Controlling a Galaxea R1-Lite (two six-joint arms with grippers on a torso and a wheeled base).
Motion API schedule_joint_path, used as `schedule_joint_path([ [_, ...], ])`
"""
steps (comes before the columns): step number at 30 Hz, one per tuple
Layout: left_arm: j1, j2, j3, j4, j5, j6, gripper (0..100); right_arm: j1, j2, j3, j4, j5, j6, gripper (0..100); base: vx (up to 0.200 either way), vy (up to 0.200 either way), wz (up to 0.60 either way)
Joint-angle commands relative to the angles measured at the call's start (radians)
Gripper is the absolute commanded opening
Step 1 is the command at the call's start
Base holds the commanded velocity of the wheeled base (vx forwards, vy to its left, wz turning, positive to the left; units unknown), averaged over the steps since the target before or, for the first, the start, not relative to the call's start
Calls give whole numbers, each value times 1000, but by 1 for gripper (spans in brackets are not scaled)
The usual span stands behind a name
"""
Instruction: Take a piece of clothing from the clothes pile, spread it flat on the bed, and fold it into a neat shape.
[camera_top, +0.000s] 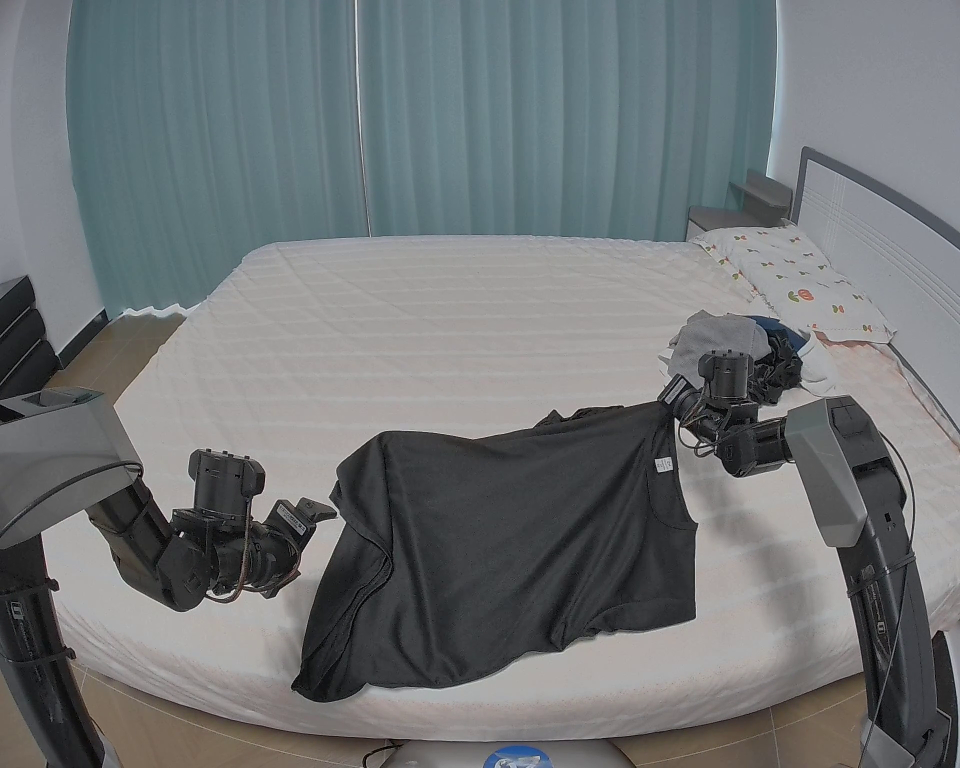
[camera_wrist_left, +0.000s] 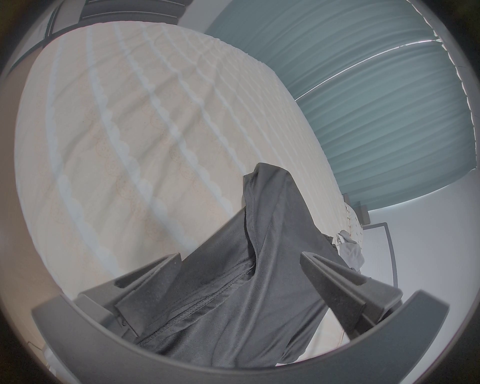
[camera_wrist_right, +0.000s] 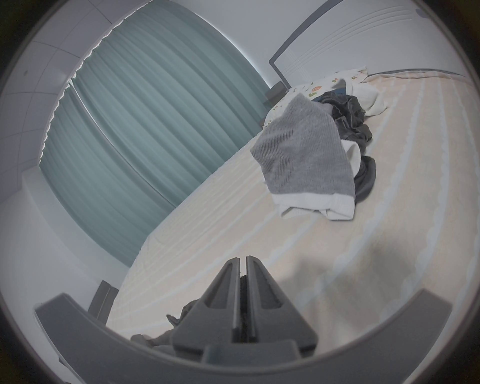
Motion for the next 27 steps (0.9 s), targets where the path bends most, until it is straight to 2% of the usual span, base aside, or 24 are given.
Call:
schedule_joint_path([
  [1,-1,7,2,0,1,0,100,-6,48,-7,0,-5,-10,0,0,0,0],
  [2,-3,9,2,0,1,0,100,-8,51,-7,3,-3,-10,0,0,0,0],
  [3,-3,9,2,0,1,0,100,-8,52,-7,3,-3,-10,100,0,0,0],
  [8,-6,20,2,-2,1,1,100,-11,14,82,-1,-3,-45,100,0,0,0],
  [9,-6,20,10,-2,1,4,100,-20,-67,195,-11,13,-49,100,0,0,0],
  [13,-7,18,42,-33,1,16,100,-34,-205,422,-46,79,-48,100,0,0,0],
  [17,-33,37,61,-85,13,52,100,-47,-323,672,-161,121,-46,100,0,0,0],
  [18,-33,38,61,-86,13,53,100,-47,-327,680,-164,122,-46,100,0,0,0],
  [19,-53,56,61,-99,19,78,100,-47,-363,775,-196,135,-43,100,0,0,0],
  [21,-75,78,51,-105,34,96,100,-44,-392,844,-213,136,-39,100,0,0,0],
  [24,-132,122,-1,-114,122,109,100,-26,-448,984,-251,135,4,100,0,0,0],
  [25,-132,122,-1,-114,122,109,100,-26,-448,984,-251,135,4,100,0,0,0],
  [26,-147,138,-48,-103,166,112,100,-4,-466,1045,-291,132,53,100,0,0,0],
  [27,-148,139,-53,-103,169,112,100,-4,-468,1048,-294,132,58,100,0,0,0],
])
